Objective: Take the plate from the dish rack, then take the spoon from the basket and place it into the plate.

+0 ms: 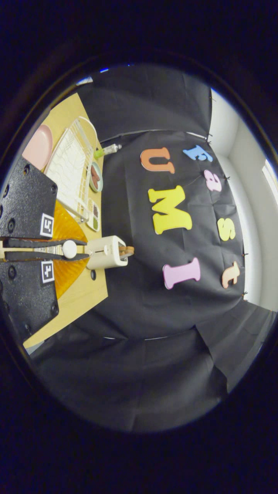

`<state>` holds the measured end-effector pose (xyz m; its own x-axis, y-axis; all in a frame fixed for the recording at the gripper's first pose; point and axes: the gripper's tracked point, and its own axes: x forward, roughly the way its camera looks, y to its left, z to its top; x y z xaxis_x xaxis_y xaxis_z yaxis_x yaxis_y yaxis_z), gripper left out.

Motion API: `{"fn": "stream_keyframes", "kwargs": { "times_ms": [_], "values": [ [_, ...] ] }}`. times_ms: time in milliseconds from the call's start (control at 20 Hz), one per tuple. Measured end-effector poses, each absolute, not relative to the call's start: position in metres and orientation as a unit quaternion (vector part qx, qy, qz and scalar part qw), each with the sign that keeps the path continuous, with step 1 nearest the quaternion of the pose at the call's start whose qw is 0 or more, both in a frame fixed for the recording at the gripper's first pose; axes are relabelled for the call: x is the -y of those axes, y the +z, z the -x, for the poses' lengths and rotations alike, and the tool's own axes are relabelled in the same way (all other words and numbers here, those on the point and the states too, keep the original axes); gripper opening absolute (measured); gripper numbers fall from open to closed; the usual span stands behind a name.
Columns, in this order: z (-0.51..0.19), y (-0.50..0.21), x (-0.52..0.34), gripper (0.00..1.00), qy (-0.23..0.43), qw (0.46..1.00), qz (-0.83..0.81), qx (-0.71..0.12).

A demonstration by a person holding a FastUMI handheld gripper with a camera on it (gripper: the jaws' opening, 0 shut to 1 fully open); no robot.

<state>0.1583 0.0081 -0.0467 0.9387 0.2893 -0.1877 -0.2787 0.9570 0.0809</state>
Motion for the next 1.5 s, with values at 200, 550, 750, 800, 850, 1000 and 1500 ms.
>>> {"fn": "stream_keyframes", "kwargs": {
  "times_ms": [200,550,750,800,850,1000,1500],
  "values": [
    [-0.102,-0.013,-0.060,0.09,0.211,0.973,0.009,-0.091],
    [-0.046,-0.033,-0.164,0.09,0.351,0.925,0.063,-0.129],
    [-0.031,-0.076,-0.206,0.09,0.417,0.884,0.091,-0.193],
    [-0.029,-0.086,-0.213,0.09,0.428,0.874,0.092,-0.212],
    [-0.028,-0.095,-0.219,0.09,0.440,0.864,0.091,-0.229],
    [-0.031,-0.114,-0.230,0.09,0.454,0.845,0.094,-0.268],
    [-0.032,-0.157,-0.255,0.13,0.488,0.803,0.115,-0.323]
  ]
}}
